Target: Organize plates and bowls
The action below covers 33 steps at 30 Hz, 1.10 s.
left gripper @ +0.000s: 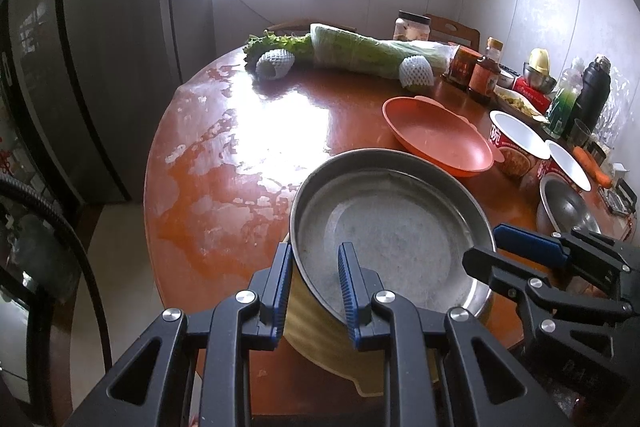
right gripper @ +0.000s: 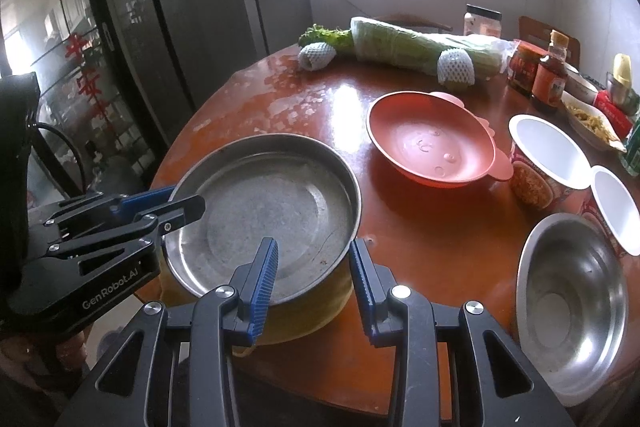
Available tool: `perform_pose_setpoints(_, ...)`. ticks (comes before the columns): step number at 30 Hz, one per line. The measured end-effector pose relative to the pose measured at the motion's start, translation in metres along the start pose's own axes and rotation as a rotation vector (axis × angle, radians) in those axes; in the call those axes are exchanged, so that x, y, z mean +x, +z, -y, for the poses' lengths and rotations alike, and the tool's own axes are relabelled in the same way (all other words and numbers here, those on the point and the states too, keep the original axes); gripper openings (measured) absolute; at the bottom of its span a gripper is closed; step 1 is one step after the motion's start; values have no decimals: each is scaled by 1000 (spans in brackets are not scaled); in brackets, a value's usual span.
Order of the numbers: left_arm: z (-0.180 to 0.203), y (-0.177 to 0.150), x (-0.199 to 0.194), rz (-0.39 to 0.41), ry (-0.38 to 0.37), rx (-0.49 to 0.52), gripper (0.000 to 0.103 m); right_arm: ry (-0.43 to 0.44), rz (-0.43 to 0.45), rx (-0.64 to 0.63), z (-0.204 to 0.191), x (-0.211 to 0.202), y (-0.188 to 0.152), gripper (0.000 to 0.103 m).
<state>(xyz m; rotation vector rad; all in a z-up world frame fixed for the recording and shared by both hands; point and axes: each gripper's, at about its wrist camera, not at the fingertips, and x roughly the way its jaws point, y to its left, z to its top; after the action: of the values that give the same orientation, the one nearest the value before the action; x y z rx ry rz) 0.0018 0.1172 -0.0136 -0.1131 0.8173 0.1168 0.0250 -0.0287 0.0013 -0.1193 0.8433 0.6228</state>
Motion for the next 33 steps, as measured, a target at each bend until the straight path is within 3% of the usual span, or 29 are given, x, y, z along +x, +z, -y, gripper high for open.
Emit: perform_pose_setpoints(33,-1,-12,5,-50,9,12,23,-4,-31,-35,-4,9,-8,39)
